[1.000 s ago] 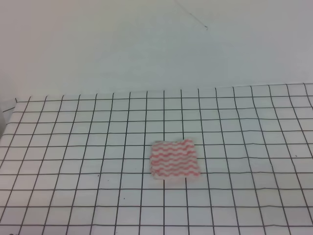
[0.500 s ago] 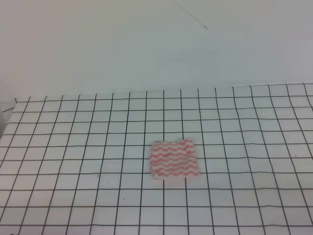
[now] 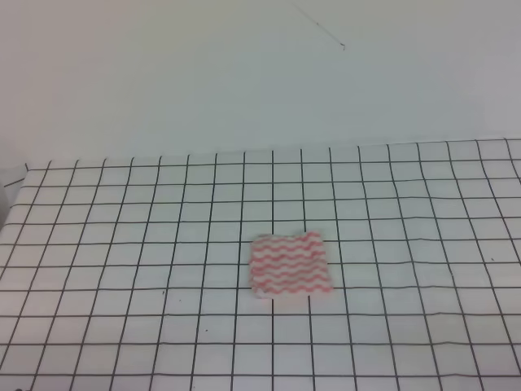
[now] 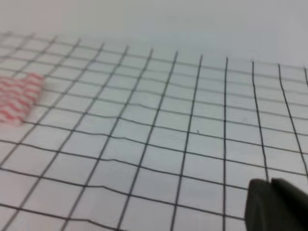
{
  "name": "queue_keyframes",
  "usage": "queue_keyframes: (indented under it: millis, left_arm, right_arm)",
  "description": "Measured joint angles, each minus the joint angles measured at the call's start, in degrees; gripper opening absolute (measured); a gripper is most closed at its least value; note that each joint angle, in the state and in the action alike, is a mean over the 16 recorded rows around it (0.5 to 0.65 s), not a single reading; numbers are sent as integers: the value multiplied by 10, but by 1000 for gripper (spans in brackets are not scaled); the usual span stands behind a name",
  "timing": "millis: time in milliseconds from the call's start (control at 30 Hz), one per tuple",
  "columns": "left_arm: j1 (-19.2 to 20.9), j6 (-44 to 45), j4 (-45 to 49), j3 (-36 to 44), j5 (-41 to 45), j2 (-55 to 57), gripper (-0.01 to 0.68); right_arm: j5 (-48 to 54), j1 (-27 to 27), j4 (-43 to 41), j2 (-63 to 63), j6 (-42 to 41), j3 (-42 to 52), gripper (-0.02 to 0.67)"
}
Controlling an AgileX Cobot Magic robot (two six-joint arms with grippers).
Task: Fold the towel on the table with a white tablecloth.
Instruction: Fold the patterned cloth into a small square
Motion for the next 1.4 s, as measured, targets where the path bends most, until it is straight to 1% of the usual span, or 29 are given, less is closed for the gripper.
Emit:
queue_keyframes:
  millis: [133,300,500,800,1400]
  left_arm:
    - [0,0,0,0,0,0,-2]
    - [0,0,0,0,0,0,-2]
    - [0,0,0,0,0,0,-2]
    - [0,0,0,0,0,0,-2]
    - [0,1,0,0,0,1,-2]
  right_arm:
    - [14,-31,-50,-23,44,6,0]
    - [25,-57,-112,-31,89,6,0]
    - [26,-78,-156,-31,122,6,0]
    - [27,-95,-163,-31,128,6,0]
    - [27,-96,-162,-31,128,6,-1]
